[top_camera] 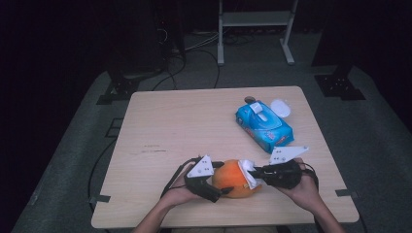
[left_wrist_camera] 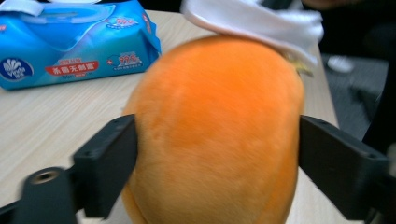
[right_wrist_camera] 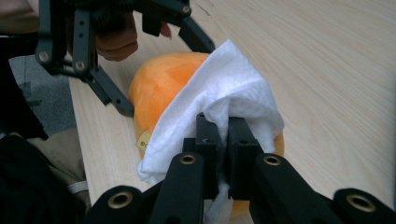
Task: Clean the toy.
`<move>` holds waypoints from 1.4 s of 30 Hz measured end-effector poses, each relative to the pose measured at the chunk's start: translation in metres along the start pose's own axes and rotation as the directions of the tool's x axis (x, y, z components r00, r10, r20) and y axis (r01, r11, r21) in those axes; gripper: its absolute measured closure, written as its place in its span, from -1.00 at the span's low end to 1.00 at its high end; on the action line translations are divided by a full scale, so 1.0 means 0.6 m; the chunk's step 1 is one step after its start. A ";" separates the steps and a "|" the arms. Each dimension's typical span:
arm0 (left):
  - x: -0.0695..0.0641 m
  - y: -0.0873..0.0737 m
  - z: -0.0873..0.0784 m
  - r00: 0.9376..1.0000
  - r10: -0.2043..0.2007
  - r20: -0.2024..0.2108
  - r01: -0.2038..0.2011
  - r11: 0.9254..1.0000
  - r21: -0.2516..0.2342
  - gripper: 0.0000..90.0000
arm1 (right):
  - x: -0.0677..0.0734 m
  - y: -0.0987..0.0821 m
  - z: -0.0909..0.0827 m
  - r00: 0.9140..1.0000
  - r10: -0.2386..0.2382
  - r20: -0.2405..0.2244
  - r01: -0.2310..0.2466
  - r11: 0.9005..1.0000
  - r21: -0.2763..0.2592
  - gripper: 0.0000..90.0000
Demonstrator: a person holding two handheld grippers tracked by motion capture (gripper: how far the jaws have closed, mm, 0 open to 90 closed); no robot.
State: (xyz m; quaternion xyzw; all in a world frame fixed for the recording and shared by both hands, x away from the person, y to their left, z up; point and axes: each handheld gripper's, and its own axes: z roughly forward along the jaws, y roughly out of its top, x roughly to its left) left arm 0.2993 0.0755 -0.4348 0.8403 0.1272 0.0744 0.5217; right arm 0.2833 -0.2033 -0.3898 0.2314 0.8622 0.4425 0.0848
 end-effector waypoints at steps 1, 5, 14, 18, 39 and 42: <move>0.005 -0.001 0.000 1.000 -0.031 0.001 0.031 0.999 0.012 -0.78 | 0.001 -0.001 0.000 1.000 0.000 -0.002 0.000 1.000 0.002 0.88; 0.010 -0.008 0.003 0.997 -0.076 0.028 0.076 0.997 0.005 -0.70 | 0.001 -0.001 0.000 1.000 -0.005 -0.005 0.005 1.000 -0.001 0.88; 0.013 -0.009 -0.004 0.996 -0.086 0.014 0.086 0.996 0.003 -0.49 | -0.023 -0.021 -0.007 0.999 0.030 0.032 -0.031 0.999 0.022 0.88; 0.012 -0.007 -0.002 0.996 -0.085 0.005 0.085 0.996 0.005 -0.50 | -0.028 -0.027 -0.008 0.999 0.039 0.038 -0.040 0.999 0.035 0.88; -0.007 0.010 0.004 0.999 -0.026 -0.032 0.027 0.999 0.022 -0.59 | -0.007 0.001 -0.005 1.000 -0.003 0.016 0.003 1.000 0.009 0.87; 0.003 0.005 0.002 0.996 -0.086 -0.018 0.086 0.996 0.014 -0.80 | -0.022 -0.013 -0.008 0.999 0.035 0.000 -0.035 0.999 0.011 0.87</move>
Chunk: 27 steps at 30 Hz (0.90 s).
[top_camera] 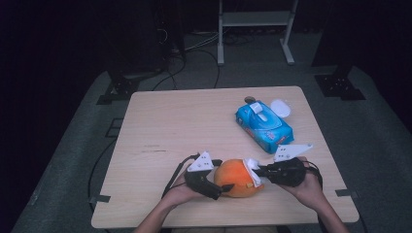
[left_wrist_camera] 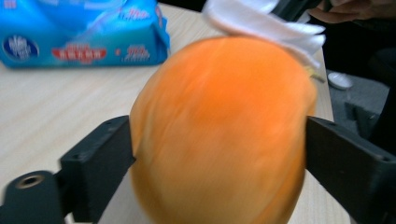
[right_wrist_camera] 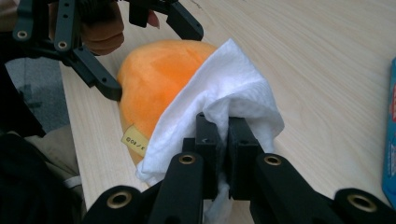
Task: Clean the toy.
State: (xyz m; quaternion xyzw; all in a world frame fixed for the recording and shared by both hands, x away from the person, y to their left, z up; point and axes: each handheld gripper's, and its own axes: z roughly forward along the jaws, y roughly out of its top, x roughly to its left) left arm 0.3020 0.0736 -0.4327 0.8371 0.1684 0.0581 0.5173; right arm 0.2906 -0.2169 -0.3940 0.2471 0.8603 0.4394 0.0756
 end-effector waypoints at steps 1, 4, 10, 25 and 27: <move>0.009 -0.004 0.001 0.999 -0.043 0.001 0.043 0.999 0.011 -0.84 | -0.003 -0.003 -0.002 1.000 0.011 -0.002 -0.011 1.000 -0.001 0.87; 0.017 -0.009 0.004 0.996 -0.089 0.026 0.088 0.996 0.020 -0.86 | -0.008 -0.007 -0.003 1.000 0.019 0.010 -0.019 1.000 0.007 0.87; 0.012 -0.001 -0.014 1.000 -0.009 -0.020 0.008 0.998 -0.057 -0.28 | 0.004 0.005 0.000 1.000 -0.001 0.026 0.001 1.000 -0.031 0.88; -0.022 0.027 -0.017 0.982 0.166 -0.088 -0.165 0.986 0.027 -0.34 | 0.045 0.044 0.019 0.996 -0.092 0.017 0.093 0.994 -0.061 0.88; -0.017 0.022 -0.015 0.987 0.142 -0.078 -0.142 0.990 0.011 -0.49 | 0.041 0.039 0.020 0.996 -0.083 0.013 0.084 0.995 -0.052 0.88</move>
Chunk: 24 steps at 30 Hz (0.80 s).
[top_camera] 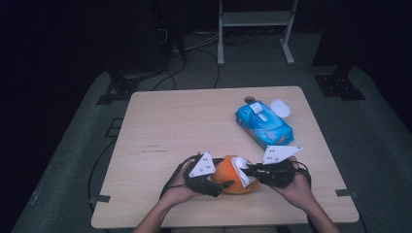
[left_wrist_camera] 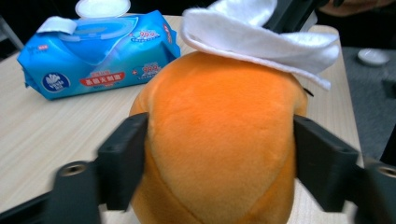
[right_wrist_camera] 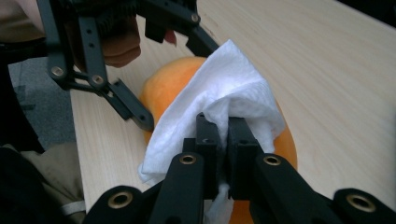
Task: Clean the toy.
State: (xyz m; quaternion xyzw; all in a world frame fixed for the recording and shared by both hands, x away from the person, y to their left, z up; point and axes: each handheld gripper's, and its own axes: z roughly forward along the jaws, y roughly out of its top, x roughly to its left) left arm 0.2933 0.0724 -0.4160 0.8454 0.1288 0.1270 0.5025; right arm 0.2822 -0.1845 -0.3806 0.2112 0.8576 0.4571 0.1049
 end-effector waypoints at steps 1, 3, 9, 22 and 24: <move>0.000 0.000 0.000 1.000 0.000 0.000 0.000 1.000 0.000 -0.58 | 0.000 0.000 0.000 1.000 0.000 0.000 0.000 1.000 0.000 0.88; 0.009 -0.006 0.003 0.997 -0.073 0.009 0.073 0.997 -0.010 -0.77 | -0.012 -0.016 0.003 1.000 0.029 -0.002 -0.029 0.999 0.021 0.88; 0.024 -0.019 0.009 0.979 -0.193 0.062 0.194 0.981 -0.009 -0.66 | -0.022 -0.023 -0.003 0.998 0.055 0.008 -0.056 0.998 0.014 0.88; -0.002 -0.001 0.005 0.999 -0.047 0.019 0.048 0.998 -0.029 -0.31 | 0.011 0.011 -0.009 0.999 -0.031 0.011 0.032 0.999 -0.009 0.88; 0.003 -0.002 0.008 0.996 -0.089 0.018 0.089 0.995 -0.036 -0.53 | 0.000 0.003 -0.010 1.000 -0.013 0.018 0.013 1.000 -0.004 0.88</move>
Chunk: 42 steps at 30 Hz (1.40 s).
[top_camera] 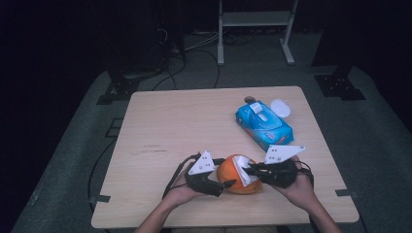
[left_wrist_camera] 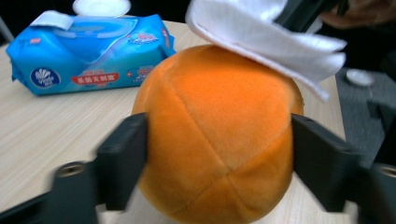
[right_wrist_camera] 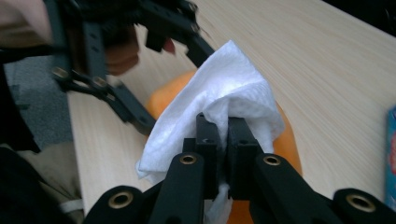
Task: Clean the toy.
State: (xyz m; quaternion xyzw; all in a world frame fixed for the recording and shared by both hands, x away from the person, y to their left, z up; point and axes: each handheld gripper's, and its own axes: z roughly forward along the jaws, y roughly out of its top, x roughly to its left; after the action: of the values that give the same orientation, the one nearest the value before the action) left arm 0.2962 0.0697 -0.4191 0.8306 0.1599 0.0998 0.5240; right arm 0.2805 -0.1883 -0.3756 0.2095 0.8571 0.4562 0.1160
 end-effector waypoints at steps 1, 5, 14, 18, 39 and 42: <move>0.003 0.000 0.001 1.000 -0.031 0.001 0.031 1.000 -0.005 -0.61 | -0.004 -0.005 0.000 1.000 0.018 0.005 -0.018 1.000 0.006 0.88; 0.010 -0.008 0.009 0.994 -0.103 0.031 0.103 0.995 0.001 -0.65 | -0.017 -0.015 -0.003 0.998 0.057 0.000 -0.057 0.998 -0.003 0.88; -0.003 -0.002 0.006 1.000 -0.023 0.014 0.023 1.000 0.005 -0.29 | 0.014 0.005 0.002 1.000 -0.016 -0.003 0.016 1.000 -0.001 0.88; -0.005 -0.004 0.008 1.000 -0.003 0.007 0.003 1.000 0.013 -0.30 | 0.026 0.016 0.006 0.999 -0.047 -0.007 0.047 0.999 0.006 0.88; 0.021 -0.013 0.008 0.982 -0.166 0.086 0.165 0.986 0.020 -0.67 | -0.010 -0.020 0.010 0.998 0.066 0.003 -0.066 0.998 0.023 0.88; 0.021 -0.014 0.007 0.984 -0.157 0.084 0.155 0.987 0.030 -0.66 | -0.004 -0.017 0.015 0.999 0.046 0.000 -0.046 0.998 0.031 0.88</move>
State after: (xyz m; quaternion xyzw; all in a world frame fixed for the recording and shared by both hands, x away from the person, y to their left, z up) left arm 0.3077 0.0743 -0.4284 0.8251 0.2030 0.0208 0.5268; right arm 0.2834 -0.1875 -0.3890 0.2308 0.8589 0.4456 0.1021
